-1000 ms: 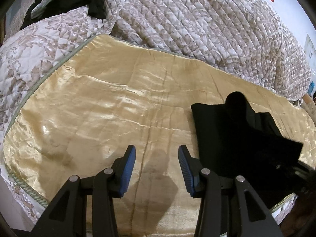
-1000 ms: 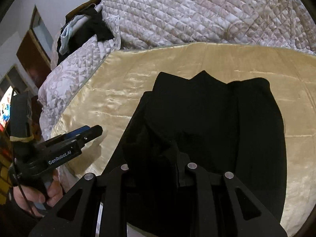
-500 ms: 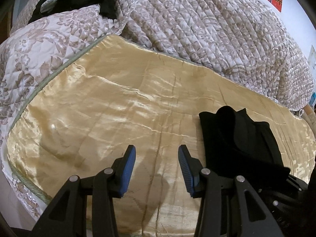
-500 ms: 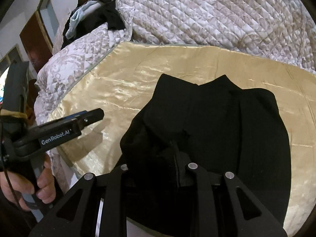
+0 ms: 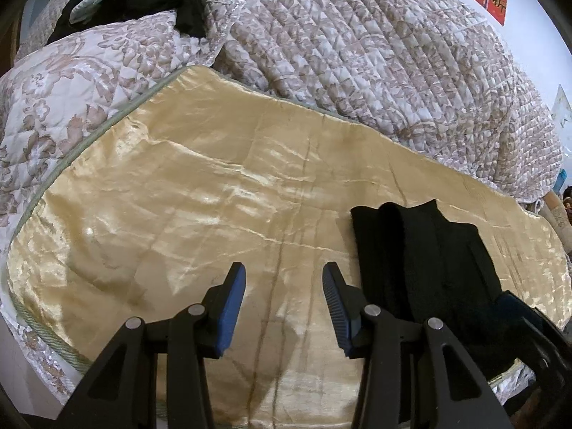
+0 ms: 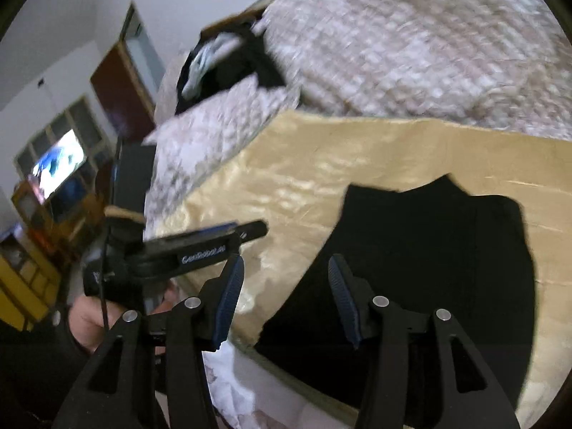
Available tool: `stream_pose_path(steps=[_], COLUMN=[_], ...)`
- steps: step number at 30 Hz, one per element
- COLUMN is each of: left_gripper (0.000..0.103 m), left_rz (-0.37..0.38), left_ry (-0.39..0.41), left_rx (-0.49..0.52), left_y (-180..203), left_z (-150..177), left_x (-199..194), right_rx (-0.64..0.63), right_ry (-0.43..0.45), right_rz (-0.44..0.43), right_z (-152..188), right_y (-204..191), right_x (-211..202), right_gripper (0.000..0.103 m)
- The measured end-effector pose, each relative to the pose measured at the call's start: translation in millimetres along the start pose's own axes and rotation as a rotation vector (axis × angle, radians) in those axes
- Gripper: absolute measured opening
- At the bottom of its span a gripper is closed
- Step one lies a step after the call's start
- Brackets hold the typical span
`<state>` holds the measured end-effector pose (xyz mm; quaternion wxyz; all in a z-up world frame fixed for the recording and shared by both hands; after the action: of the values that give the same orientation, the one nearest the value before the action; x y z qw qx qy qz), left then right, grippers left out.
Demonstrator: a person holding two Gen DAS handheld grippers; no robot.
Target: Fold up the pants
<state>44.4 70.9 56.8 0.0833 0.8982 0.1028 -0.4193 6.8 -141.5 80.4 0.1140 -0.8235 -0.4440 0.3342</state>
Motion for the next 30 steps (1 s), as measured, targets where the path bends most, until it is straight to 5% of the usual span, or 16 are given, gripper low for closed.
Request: stream_pose_path(steps=[2,4,6,9,20,25,30], left_gripper=[0.048,0.048,0.048,0.052,0.06,0.014,0.009], left_rz=[0.018,0.042,0.07,0.12,0.224,0.184,0.149], left_ry=[0.006,0.011,0.02,0.022,-0.068,-0.034,0.002], left_rx=[0.007,0.017,0.031,0.052,0.166,0.211,0.217], left_y=[4.5,10.9,20.2,35.8,103.4,114.4,105.7], left_z=[-0.6,-1.8,-3.6,-7.2,-25.9,-24.9,-23.2], left_x=[-1.6,-3.6,-6.5,-7.9,34.2,40.1,30.2], right_rx=[0.043,0.108,0.1,0.134,0.125,0.144,0.195], right_ry=[0.007,-0.08,-0.108,-0.14,-0.102,-0.094,-0.078], right_rz=[0.084,0.158,0.156,0.032,0.273,0.288,0.297], right_z=[8.6,24.6,33.9,27.3,-38.3,-48.5,-48.2], right_y=[20.2,42.0,43.7,35.0,109.9,134.7,153.1], right_x=[-7.4,2.7,8.7,10.7,-39.5,-30.9,-22.2], right_gripper=[0.05,0.04,0.031,0.03,0.031,0.031,0.031])
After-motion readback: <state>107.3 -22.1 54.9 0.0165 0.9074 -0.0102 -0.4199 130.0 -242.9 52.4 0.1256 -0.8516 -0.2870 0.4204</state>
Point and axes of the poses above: each gripper's, at about its wrist camera, not at the fingertips, and x roughly the way its jaws point, y to its right, z to its underside, the point moved 4 cm from there along x, roughly the way its jaws point, and after that the axes turned 11 degrees about -z, right-handed, at the moved point
